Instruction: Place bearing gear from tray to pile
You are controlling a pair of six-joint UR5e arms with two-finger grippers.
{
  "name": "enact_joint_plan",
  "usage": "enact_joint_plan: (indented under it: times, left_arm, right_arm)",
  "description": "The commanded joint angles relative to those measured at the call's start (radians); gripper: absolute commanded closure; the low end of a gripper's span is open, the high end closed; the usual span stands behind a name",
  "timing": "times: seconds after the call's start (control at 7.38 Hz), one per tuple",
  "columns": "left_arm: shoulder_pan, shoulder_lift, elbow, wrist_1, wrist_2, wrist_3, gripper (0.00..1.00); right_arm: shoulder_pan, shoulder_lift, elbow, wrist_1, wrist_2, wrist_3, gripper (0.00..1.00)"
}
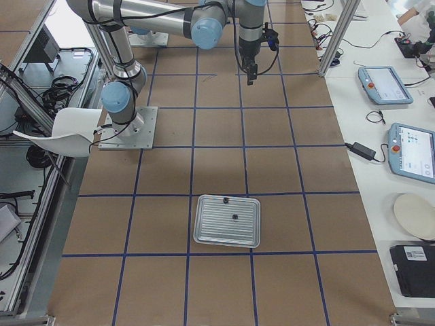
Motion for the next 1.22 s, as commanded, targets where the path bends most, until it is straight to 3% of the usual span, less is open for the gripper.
enact_joint_plan:
  times: [0.0,0.41,0.81,1.08]
  left_arm:
    - [-0.002,0.006,-0.002,0.011,0.000,-0.010,0.00]
    - [-0.003,0.044,0.002,-0.003,-0.011,-0.011,0.00]
    - [-0.011,0.029,0.007,-0.003,-0.009,-0.016,0.00]
    - [-0.011,0.037,0.004,-0.004,-0.005,-0.014,0.00]
  right_arm:
    - [-0.169,0.083,0.000,-0.087,-0.040,-0.256,0.00]
    - [-0.433,0.231,0.001,-0.209,-0.033,-0.590,0.00]
    - [-0.588,0.435,-0.003,-0.434,-0.062,-0.786,0.00]
    - [-0.619,0.479,0.002,-0.448,-0.063,-0.811,0.00]
